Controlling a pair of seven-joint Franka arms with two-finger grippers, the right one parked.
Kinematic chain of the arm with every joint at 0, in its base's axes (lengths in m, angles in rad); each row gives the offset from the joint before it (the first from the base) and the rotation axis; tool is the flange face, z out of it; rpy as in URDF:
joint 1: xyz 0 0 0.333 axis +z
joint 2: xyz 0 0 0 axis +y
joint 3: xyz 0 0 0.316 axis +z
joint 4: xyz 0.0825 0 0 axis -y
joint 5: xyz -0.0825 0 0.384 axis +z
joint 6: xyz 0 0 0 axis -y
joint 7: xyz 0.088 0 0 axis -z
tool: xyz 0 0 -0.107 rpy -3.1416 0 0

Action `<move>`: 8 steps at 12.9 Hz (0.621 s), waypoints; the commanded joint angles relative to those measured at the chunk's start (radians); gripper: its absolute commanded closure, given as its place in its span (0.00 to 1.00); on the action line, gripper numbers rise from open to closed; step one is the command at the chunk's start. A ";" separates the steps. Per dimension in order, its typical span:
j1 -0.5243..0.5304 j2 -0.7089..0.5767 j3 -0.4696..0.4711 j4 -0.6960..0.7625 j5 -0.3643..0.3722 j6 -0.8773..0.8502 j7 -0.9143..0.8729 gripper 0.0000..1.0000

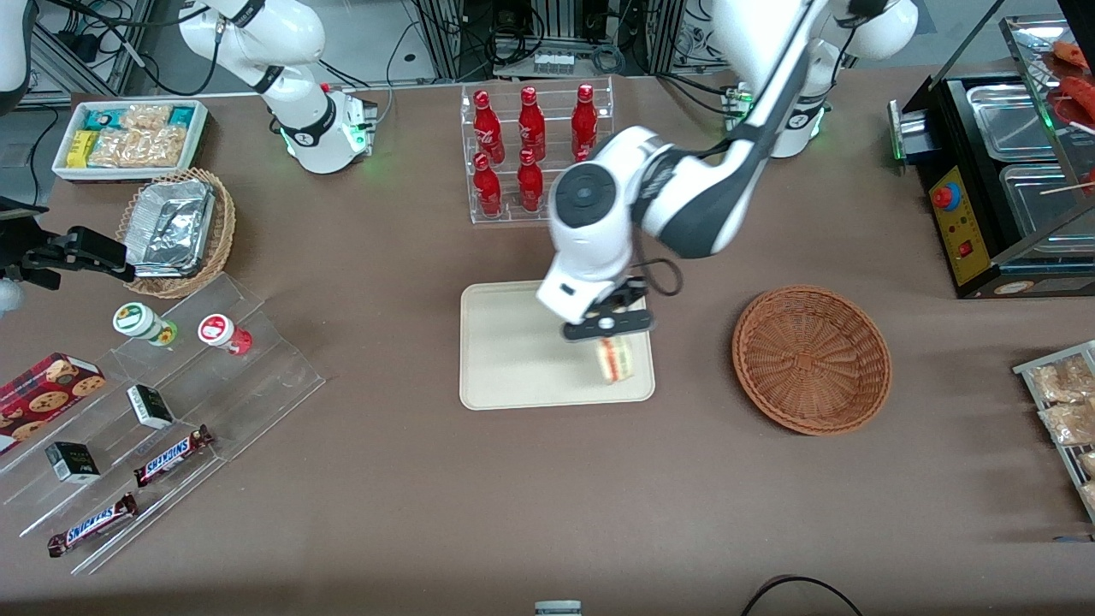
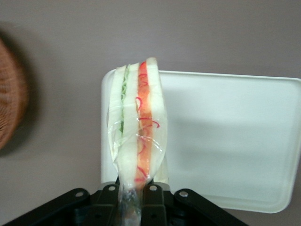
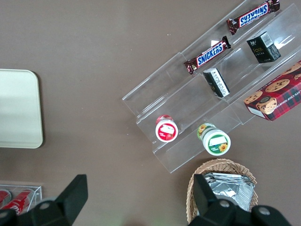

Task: Place sandwich from basket to tray
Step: 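Lift the sandwich and carry it with the left gripper over the cream tray, then lower the sandwich onto the tray and open the left gripper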

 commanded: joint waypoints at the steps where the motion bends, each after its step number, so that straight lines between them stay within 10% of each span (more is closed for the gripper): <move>1: -0.025 0.101 -0.014 0.087 -0.011 0.083 -0.002 1.00; 8: -0.074 0.210 -0.043 0.074 -0.005 0.118 0.017 1.00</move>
